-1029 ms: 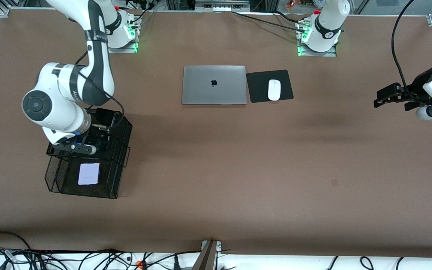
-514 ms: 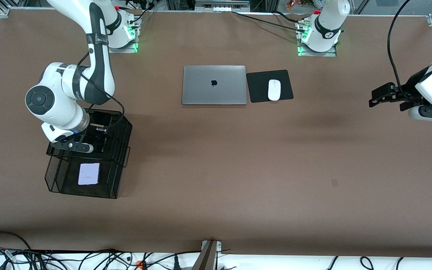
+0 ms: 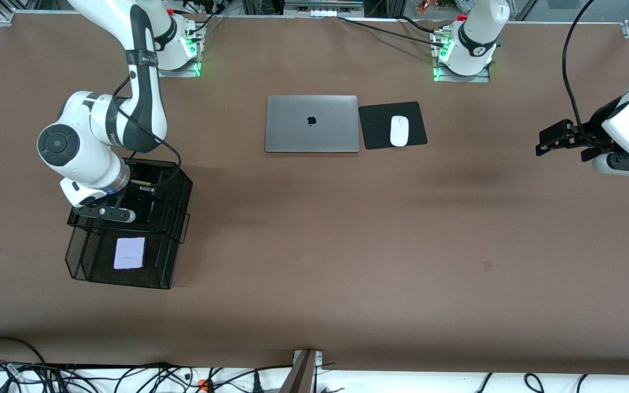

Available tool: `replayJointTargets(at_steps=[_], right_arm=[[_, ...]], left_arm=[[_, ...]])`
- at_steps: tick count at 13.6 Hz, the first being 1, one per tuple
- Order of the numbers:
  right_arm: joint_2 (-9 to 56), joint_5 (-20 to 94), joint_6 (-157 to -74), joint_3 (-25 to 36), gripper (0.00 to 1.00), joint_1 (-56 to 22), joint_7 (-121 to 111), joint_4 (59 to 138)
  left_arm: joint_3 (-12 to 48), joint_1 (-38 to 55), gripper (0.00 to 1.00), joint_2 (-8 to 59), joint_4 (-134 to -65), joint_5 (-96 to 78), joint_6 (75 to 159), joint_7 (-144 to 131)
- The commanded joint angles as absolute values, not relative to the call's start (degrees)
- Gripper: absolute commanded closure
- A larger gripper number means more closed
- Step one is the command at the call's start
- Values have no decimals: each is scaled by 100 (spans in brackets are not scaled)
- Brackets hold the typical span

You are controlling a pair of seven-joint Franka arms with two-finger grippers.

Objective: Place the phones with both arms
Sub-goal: 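Lower the tall black phone into the basket with the right gripper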

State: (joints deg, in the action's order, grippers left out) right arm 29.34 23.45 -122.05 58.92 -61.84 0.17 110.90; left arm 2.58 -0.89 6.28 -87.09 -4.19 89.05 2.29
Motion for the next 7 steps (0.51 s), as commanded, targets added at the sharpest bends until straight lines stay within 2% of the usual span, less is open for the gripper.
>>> replayJointTargets(at_steps=[1,3,4,7], right_arm=[[2803,2276,-12384,5941,28,-6214,-9,11162],[2830,2276,-12366,5933,14,-6214,52,11145],[2830,2285,-12366,5933,14,-6223,61,11145],[2839,2285,-12366,5933,1,-6223,88,11136]], left_arm=[[237,-35,0,624,-8675,-281,8842,158],[237,-35,0,624,-8692,-281,8833,167],[237,-35,0,624,-8684,-281,8833,167],[237,-44,0,624,-8666,-290,8833,167]])
